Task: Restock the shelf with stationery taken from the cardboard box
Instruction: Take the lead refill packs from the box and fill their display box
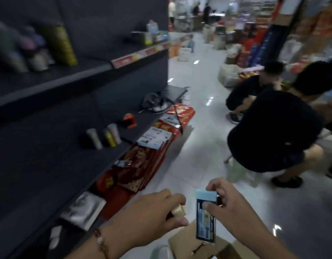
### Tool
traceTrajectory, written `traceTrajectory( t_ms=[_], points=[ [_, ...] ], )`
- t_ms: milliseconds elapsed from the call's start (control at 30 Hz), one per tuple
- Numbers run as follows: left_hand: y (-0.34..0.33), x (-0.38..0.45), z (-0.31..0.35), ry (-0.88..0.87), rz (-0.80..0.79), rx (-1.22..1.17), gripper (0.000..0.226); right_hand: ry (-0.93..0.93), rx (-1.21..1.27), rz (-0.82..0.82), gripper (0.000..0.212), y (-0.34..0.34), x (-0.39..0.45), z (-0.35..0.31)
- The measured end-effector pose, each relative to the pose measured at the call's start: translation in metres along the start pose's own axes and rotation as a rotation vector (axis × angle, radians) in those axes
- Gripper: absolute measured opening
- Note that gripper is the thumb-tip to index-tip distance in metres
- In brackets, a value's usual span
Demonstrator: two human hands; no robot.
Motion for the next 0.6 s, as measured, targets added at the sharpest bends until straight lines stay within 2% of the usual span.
traceTrajectory(
  t_ms=[100, 200, 333, 433, 533, 600],
  points=[
    [0.013, -0.066, -0.022, 0.178, 0.076, -0.046, 0.049, 0.099, -0.061, -0.122, 0.025, -0.042, -0.013, -0.027],
    [0.027, -0.128, -0.047, 0.317, 0.185, 0.036, 0.045, 0.219, -0.095, -0.142, 0.022, -0.092, -0.026, -0.057],
    [0.043, -0.206, -0.084, 0.379, 0.335, 0.222, 0.056, 0.454, -0.17, -0.208, 0.03, -0.157, -0.044, -0.109],
    [0.056, -0.271, -0.118, 0.401, 0.351, 0.278, 0.064, 0.637, -0.139, -0.312, 0.033, -0.209, -0.057, -0.159],
    [0.08, -0.339, -0.154, 0.485, 0.424, 0.285, 0.052, 0.655, -0.011, -0.392, 0.028, -0.265, -0.068, -0.211],
    [0.102, -0.383, -0.178, 0.589, 0.504, 0.239, 0.043, 0.56, 0.143, -0.441, 0.023, -0.306, -0.07, -0.245]
  ],
)
Point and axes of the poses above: each hand's wrist, its own x-axis towards the middle knuckle, its own y-axis out of the back of the hand, z = x × y, the point moved 2 cm from there along x, towards the middle knuckle, and after that the axes turned 10 degrees about z, right-handed, at the moved point
